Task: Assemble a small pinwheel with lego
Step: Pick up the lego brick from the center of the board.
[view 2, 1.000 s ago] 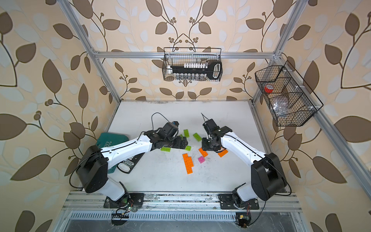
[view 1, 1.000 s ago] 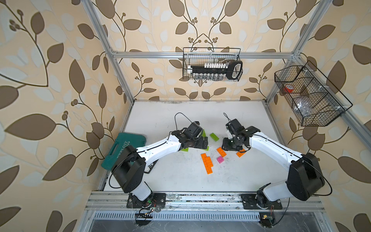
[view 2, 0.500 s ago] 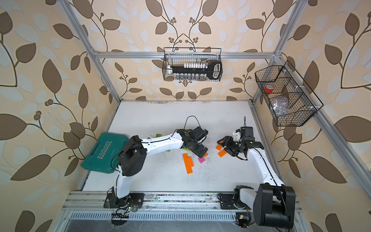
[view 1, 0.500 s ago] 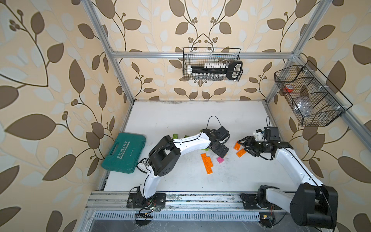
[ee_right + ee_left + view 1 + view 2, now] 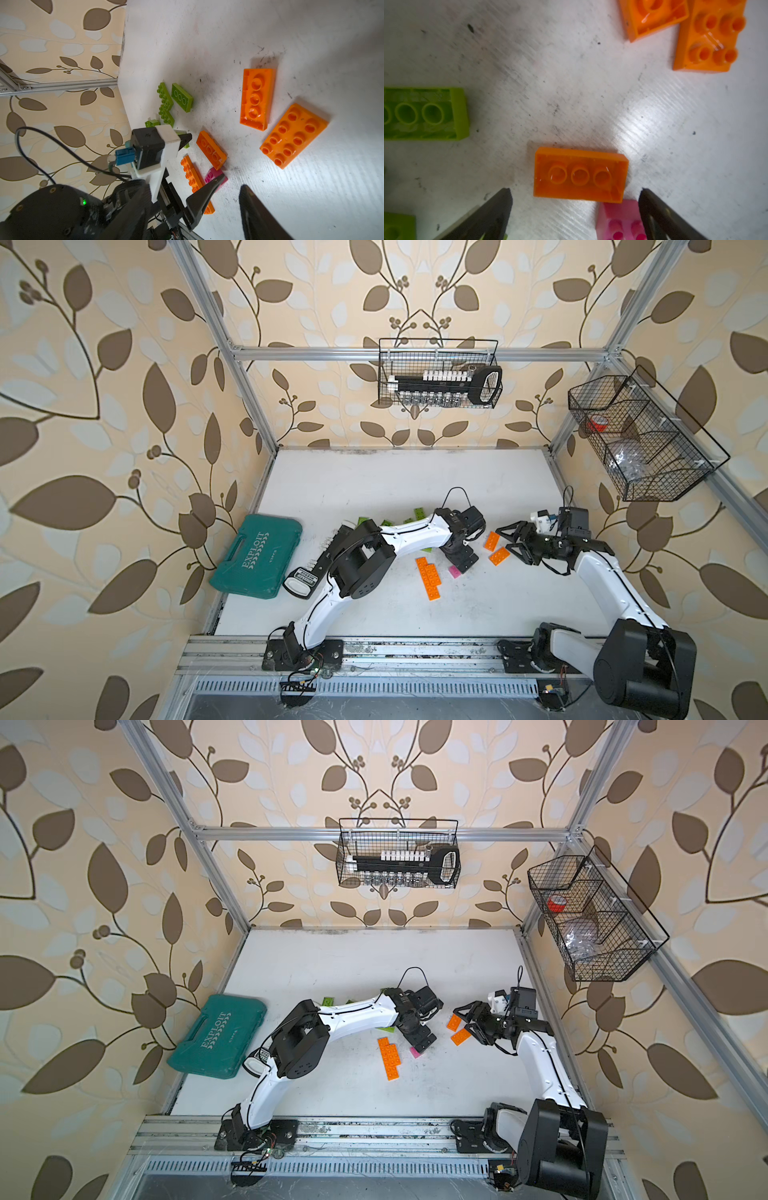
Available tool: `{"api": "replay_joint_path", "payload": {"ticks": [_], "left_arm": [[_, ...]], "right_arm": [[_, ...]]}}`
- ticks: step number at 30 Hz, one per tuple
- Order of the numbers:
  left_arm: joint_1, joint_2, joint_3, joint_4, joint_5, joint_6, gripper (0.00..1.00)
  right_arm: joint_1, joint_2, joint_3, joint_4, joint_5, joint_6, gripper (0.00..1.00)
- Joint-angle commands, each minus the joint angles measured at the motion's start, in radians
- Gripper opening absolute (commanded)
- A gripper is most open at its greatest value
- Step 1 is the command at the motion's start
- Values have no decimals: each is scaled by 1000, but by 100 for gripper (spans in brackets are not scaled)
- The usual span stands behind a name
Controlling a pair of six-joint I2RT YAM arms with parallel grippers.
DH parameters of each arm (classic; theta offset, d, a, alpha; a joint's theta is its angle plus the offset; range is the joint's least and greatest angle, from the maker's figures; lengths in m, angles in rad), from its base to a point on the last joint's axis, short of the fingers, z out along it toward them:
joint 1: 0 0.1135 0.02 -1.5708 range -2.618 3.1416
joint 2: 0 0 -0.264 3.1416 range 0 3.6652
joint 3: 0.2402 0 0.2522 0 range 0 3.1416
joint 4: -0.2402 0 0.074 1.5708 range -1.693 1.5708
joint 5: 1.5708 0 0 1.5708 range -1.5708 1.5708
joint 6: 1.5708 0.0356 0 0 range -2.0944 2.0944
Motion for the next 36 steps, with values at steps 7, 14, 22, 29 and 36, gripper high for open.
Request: {"api": "replay_joint_path", "payload": {"ticks": [7, 14, 22, 29, 36], "left_arm": [[-9, 39, 62, -30, 12, 8, 88], [-10, 63, 78, -32, 19, 1, 84], [-12, 46, 54, -22, 24, -8, 67], [1, -97, -7, 49, -13, -59, 56], [139, -391, -152, 235, 170, -161, 41]], "right_arm": [[-3, -18, -14, -23, -2, -20, 63], [-3, -27, -13, -42, 12, -37, 62], [-3, -19, -19, -61, 69, -47, 60], [-3, -22, -1, -116, 205, -37, 63], [75, -10, 94, -43, 126, 16, 74]]}}
